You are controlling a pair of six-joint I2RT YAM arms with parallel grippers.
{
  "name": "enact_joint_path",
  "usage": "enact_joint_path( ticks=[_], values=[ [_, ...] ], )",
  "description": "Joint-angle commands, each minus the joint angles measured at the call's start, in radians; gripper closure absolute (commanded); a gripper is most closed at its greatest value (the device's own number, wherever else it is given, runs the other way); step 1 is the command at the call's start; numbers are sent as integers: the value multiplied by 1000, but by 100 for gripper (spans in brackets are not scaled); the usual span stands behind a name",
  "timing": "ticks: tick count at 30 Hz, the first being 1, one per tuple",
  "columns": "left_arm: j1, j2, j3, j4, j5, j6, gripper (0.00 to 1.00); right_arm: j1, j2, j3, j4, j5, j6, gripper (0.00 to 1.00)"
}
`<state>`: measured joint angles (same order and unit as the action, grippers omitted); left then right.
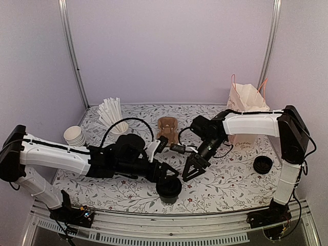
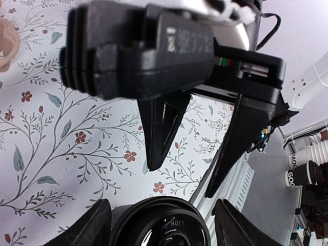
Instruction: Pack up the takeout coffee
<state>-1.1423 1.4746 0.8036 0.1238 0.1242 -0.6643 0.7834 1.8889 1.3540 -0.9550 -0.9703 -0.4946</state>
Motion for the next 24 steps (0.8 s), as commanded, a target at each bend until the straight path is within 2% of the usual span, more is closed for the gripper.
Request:
enact_joint_path(
  ticks=[1, 4, 8, 15, 24],
  values=[
    [-3, -86, 16, -75, -54, -15, 29, -1, -18, -5, 9, 4, -7, 45],
    [-4, -150, -7, -189, -114, -115, 29, -7, -10, 8, 15, 16, 2, 46],
    [-27, -242, -125, -198, -96, -260, 28, -12, -1, 31, 23, 22, 14, 47],
    [-57, -291, -298, -2, 3, -437, 27, -12, 52, 91, 26, 21, 36, 49],
    [-57, -175, -300, 157, 86, -429, 27, -11, 107, 139, -5, -49, 15, 50]
  ],
)
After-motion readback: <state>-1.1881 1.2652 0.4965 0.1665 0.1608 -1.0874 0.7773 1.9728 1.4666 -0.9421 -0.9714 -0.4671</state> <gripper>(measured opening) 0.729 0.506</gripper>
